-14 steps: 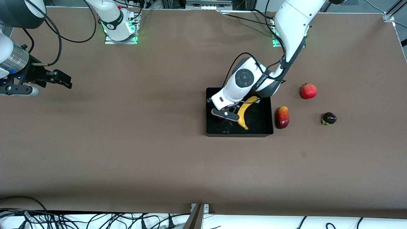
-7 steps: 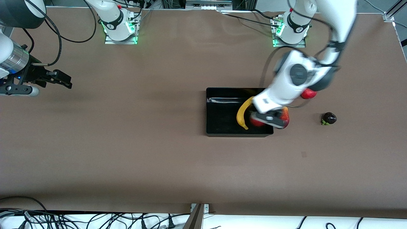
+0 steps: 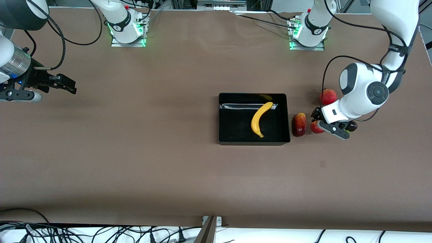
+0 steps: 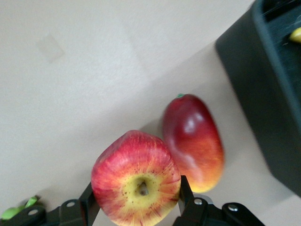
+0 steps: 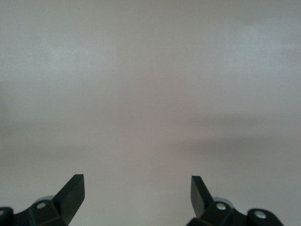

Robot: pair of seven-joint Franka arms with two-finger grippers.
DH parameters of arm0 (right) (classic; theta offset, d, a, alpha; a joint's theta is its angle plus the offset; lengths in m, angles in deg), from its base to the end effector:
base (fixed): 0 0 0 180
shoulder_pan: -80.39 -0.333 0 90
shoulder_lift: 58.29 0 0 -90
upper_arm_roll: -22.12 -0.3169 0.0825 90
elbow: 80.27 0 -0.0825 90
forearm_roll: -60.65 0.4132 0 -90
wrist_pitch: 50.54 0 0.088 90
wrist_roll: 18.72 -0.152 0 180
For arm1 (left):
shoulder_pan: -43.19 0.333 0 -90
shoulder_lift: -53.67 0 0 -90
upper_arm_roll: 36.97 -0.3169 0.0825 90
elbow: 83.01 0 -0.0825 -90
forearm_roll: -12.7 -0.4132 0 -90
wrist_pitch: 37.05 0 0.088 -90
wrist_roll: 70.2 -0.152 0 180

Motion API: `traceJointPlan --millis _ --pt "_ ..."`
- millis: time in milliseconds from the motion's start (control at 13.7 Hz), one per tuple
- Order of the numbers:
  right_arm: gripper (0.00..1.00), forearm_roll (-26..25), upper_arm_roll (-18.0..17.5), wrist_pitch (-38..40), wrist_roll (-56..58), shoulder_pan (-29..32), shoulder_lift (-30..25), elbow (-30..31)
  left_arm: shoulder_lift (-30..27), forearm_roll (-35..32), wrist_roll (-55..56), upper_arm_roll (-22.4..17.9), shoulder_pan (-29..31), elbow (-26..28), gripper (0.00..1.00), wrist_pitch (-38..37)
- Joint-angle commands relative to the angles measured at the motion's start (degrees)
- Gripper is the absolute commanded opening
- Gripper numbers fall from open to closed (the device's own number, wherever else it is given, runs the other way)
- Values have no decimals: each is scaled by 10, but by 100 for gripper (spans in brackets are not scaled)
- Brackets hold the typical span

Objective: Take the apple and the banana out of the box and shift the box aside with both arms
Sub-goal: 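Lower the red apple beside the mango and open the left gripper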

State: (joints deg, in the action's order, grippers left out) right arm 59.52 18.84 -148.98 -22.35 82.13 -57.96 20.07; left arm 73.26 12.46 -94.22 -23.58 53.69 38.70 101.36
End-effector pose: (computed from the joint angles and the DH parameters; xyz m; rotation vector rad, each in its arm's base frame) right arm 0.5875 0.0130 0.4987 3.1197 -0.0518 -0.0593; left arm 0.5874 -0.0336 0.1823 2.9787 -0.6997 -0.0409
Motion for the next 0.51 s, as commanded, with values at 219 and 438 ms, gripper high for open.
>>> traceJointPlan --millis 219,438 --pt "100 1 -2 2 -5 0 -5 2 43 -6 -9 2 -4 -6 0 26" --pt "100 2 -2 3 -5 -1 -5 2 55 -9 -8 2 -4 -9 58 26"
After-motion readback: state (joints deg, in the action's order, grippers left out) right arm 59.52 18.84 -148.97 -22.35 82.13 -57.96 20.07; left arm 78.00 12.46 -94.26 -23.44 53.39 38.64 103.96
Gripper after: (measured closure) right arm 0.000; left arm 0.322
